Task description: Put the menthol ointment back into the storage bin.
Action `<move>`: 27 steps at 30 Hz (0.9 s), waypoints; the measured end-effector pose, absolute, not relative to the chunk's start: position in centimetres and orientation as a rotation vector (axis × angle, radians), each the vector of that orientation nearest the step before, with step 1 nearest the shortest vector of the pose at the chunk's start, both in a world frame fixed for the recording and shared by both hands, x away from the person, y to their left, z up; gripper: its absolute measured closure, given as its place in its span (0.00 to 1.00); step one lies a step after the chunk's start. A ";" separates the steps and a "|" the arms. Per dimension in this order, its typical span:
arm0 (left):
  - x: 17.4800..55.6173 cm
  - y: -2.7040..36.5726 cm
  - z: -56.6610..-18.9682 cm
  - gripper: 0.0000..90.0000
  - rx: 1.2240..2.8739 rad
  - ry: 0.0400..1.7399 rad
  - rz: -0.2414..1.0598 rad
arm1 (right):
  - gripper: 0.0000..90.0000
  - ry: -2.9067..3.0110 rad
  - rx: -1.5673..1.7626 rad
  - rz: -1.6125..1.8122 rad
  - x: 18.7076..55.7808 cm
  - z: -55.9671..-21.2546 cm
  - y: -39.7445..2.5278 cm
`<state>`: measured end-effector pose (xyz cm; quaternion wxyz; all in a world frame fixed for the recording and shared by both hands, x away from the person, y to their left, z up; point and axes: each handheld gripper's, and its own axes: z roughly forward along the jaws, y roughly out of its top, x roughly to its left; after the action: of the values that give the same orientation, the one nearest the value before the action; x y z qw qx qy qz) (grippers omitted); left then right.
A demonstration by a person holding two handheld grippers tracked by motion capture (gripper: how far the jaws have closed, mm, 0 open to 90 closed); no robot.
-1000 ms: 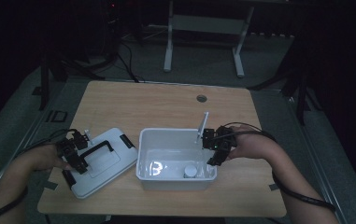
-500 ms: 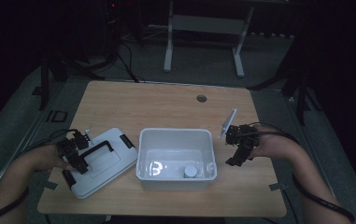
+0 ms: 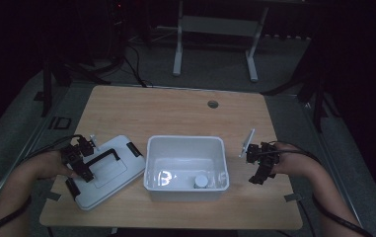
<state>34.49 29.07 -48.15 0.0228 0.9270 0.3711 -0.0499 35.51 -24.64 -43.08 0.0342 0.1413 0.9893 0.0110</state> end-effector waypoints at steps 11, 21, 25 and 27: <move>35.5 28.6 -49.1 0.67 2.922 1.162 -0.162 | 0.16 3.043 0.479 -0.026 35.5 -45.2 -25.5; 35.5 27.6 -49.4 0.85 2.942 1.170 -0.219 | 0.16 3.038 0.506 -0.042 35.6 -45.6 -25.8; 35.6 27.6 -49.5 0.92 2.943 1.193 -0.212 | 0.16 3.044 0.491 -0.068 35.5 -46.2 -25.5; 35.6 27.6 -49.5 0.92 2.948 1.189 -0.207 | 0.16 3.049 0.488 -0.072 35.5 -46.4 -25.4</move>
<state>35.61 27.57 -49.48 -0.0222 0.9252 0.3732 -0.0650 35.45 -25.37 -46.38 0.0267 0.1580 0.9868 -0.0233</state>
